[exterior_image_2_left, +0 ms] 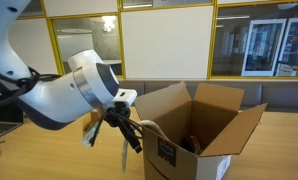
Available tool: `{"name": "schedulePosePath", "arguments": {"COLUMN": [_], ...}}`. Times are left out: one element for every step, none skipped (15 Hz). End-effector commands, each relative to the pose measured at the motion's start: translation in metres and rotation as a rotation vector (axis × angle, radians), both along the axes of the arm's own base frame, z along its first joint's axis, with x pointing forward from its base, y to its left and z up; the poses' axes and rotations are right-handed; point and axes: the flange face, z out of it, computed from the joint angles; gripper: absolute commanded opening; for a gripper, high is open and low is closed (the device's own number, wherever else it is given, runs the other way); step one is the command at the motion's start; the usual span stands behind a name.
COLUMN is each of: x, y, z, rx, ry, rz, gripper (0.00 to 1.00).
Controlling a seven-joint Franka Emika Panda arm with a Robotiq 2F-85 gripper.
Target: Move the box to the right, place the objects on the table inside the box
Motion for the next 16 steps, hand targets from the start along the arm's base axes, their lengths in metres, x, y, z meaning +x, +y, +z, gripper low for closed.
{"name": "schedulePosePath", "arguments": {"x": [0.013, 0.014, 0.014, 0.014, 0.014, 0.012, 0.012, 0.010, 0.008, 0.007, 0.004, 0.002, -0.001, -0.004, -0.007, -0.010], "y": [-0.002, -0.001, 0.000, 0.001, 0.003, 0.007, 0.010, 0.014, 0.018, 0.021, 0.026, 0.030, 0.035, 0.040, 0.045, 0.052], "z": [0.000, -0.001, -0.001, 0.000, 0.000, 0.002, 0.004, 0.006, 0.008, 0.010, 0.015, 0.019, 0.025, 0.032, 0.040, 0.051], "rx": [-0.013, -0.015, -0.015, -0.016, -0.014, -0.018, -0.019, -0.020, -0.016, -0.016, -0.020, -0.021, -0.019, -0.018, -0.013, -0.008], "ry": [-0.028, -0.027, -0.027, -0.027, -0.026, -0.028, -0.030, -0.032, -0.033, -0.035, -0.042, -0.047, -0.057, -0.067, -0.080, -0.099], "rz": [-0.005, -0.005, -0.005, -0.005, -0.004, 0.000, 0.004, 0.008, 0.012, 0.017, 0.022, 0.028, 0.035, 0.043, 0.053, 0.061], "gripper": [0.49, 0.42, 0.35, 0.26, 0.19, 0.13, 0.06, 0.04, 0.01, 0.00, 0.03, 0.04, 0.04, 0.04, 0.04, 0.04]}}
